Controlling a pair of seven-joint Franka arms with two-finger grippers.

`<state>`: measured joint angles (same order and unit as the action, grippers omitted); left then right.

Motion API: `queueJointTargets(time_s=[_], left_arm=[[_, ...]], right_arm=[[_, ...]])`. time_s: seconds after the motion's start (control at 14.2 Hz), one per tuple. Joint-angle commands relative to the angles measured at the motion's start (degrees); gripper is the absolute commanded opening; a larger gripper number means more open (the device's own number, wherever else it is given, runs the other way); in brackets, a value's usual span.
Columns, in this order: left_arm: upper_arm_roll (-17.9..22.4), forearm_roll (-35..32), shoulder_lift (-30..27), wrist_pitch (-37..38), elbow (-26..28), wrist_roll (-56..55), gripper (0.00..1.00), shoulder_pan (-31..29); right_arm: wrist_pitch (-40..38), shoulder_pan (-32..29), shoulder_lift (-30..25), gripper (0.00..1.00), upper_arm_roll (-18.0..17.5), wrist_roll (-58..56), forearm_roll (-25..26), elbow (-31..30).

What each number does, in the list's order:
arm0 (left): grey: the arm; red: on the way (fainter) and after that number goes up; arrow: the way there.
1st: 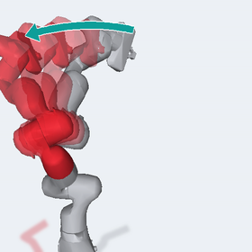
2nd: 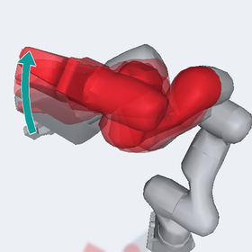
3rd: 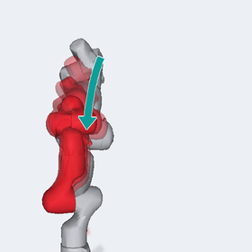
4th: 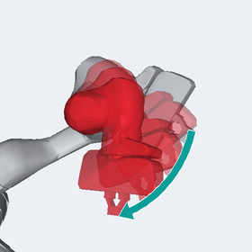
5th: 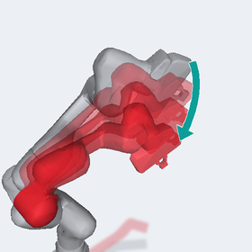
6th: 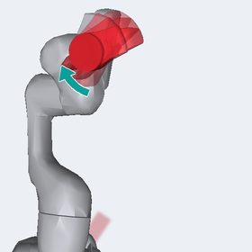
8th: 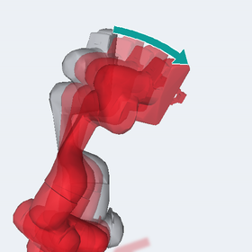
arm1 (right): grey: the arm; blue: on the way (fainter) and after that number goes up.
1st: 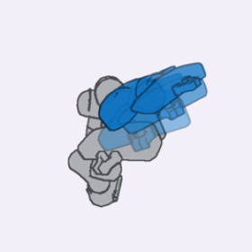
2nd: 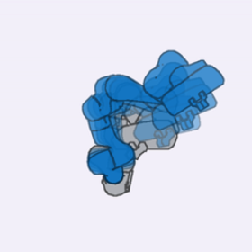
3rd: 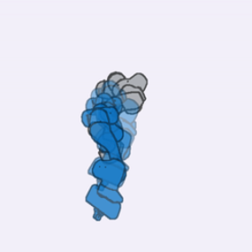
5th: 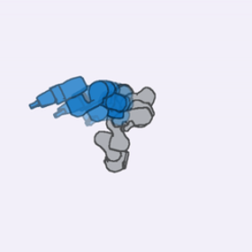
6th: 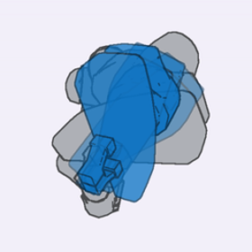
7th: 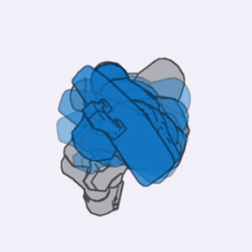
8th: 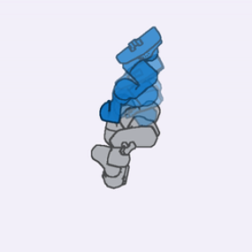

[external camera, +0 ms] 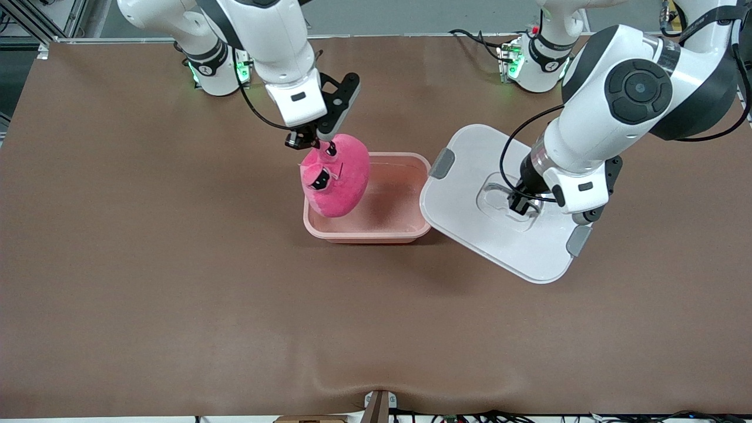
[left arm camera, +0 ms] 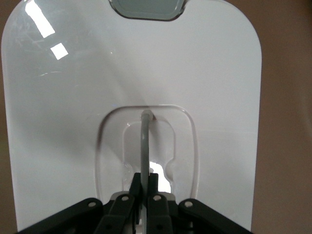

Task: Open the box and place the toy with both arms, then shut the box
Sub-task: 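Carry the pink toy over the pink container with the right gripper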

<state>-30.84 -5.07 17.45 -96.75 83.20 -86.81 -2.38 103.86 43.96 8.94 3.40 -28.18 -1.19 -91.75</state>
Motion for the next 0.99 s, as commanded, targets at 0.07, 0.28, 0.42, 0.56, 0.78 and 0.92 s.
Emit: queueJointTargets(time_s=[0.07,0.28,0.42,0.56,0.78,0.92], left_arm=[[-0.1,1.5,-1.6,0.8,0.6,1.1,0.00,-0.6],[-0.1,1.5,-1.6,0.8,0.6,1.1,0.00,-0.6],[-0.1,1.5,-1.6,0.8,0.6,1.0,0.00,-0.5],[-0.1,1.5,-1.6,0.9,0.6,1.0,0.00,-0.6],[-0.1,1.6,-1.6,0.8,0.6,1.0,0.00,-0.6],[-0.1,1.6,-1.6,0.9,0.6,1.0,0.00,-0.5]], right_arm=[[0.6,0.5,1.2,0.00,0.6,-6.3,1.4,1.7],[1.1,1.0,1.3,0.00,0.6,-11.4,5.5,1.7],[1.1,1.6,1.3,0.00,0.6,-13.4,9.6,1.8],[1.4,1.8,1.3,0.00,0.6,-15.8,10.9,1.7],[1.9,2.0,1.3,0.00,0.6,-16.5,10.9,1.6],[2.0,2.7,1.6,0.00,0.6,-16.5,11.2,1.4]])
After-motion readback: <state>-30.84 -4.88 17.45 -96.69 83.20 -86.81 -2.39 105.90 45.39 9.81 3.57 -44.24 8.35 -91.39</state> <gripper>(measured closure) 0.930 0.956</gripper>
